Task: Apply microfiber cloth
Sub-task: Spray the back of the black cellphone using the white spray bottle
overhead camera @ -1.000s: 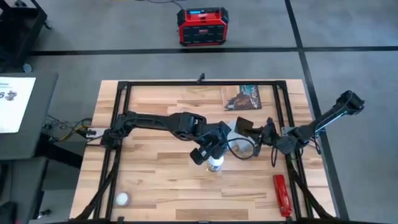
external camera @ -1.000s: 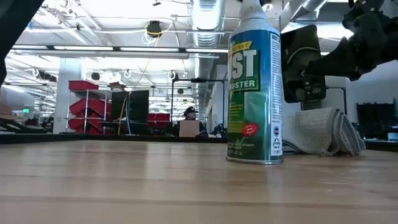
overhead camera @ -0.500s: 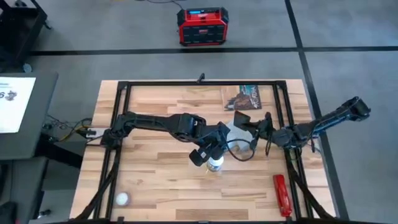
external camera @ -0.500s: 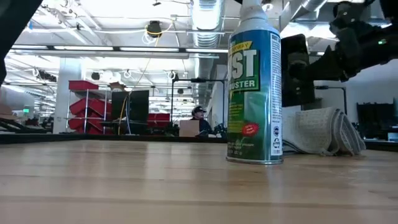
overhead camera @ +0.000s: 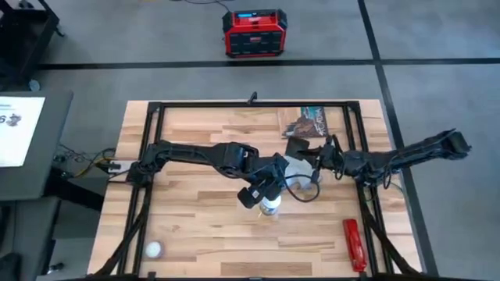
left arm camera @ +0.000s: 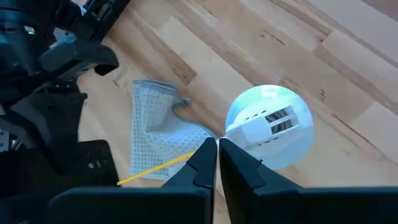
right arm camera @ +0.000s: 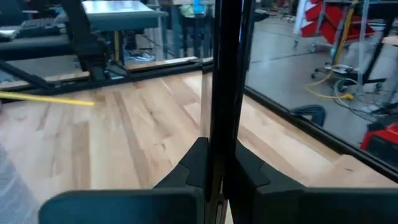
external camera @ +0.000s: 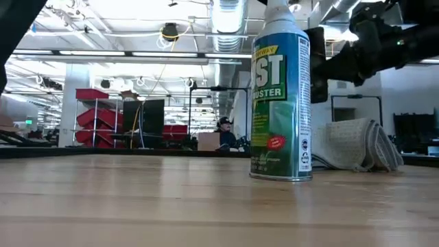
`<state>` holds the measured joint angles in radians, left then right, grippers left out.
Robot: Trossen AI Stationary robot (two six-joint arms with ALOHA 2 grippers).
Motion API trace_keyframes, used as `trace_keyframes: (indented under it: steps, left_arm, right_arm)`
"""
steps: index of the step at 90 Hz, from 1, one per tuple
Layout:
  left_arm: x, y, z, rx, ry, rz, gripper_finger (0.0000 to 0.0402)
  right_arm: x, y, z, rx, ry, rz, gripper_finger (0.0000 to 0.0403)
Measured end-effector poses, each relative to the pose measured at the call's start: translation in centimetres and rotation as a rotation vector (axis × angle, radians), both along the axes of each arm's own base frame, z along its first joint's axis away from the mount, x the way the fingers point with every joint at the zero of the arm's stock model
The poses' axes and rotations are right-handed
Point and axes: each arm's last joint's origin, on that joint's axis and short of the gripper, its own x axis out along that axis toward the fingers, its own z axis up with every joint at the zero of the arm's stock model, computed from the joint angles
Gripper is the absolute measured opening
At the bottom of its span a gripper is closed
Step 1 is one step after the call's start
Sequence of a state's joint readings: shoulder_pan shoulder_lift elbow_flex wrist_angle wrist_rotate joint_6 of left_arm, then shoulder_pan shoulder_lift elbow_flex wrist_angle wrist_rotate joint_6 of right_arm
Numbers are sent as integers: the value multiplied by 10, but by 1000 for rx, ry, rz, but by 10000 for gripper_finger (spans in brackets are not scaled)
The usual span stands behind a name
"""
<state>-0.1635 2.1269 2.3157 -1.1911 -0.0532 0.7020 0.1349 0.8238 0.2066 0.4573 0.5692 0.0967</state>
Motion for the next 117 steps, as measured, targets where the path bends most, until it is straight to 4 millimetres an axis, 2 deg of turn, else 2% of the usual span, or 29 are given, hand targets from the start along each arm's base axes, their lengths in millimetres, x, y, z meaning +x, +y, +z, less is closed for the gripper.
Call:
trace_keyframes:
  steps: [34,117]
  left_arm:
    - [0,0,0,-9,4,16,0]
    - [2,3,1,-29,-15,41,0]
  right_arm:
    - [11,2,-6,6,-5,22,12]
    - [11,3,-6,14,-7,39,12]
